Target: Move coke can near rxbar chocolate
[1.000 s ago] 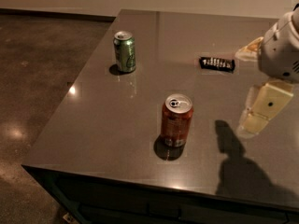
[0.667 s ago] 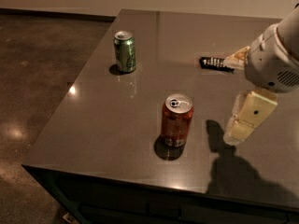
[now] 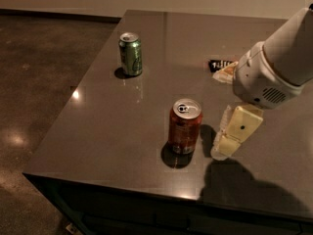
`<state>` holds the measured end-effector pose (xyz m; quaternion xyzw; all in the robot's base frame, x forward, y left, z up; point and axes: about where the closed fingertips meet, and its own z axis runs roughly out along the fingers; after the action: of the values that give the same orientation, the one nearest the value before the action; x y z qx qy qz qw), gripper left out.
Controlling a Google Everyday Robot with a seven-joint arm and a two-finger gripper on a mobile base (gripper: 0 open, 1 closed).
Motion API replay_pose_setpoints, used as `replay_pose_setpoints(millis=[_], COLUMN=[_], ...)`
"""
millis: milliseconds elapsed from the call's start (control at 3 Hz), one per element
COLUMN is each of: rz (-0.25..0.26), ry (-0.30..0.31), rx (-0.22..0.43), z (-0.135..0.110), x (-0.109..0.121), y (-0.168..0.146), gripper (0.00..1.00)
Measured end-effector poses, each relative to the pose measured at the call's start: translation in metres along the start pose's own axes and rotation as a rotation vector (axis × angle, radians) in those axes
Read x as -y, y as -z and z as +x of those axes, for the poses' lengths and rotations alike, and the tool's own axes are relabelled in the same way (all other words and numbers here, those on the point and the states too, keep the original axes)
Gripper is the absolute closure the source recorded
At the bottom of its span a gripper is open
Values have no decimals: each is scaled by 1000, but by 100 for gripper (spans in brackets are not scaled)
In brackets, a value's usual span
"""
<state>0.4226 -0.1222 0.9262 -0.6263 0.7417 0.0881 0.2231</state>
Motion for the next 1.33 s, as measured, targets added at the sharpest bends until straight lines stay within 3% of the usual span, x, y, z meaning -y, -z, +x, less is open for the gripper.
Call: replay_pose_setpoints(millis=[1000,1333], rz=[-59,-76], ry=[-6,-7], rx=[89,105], z=[-30,-37], x=[-9,-12], y=[-34,-39], gripper=[0,13])
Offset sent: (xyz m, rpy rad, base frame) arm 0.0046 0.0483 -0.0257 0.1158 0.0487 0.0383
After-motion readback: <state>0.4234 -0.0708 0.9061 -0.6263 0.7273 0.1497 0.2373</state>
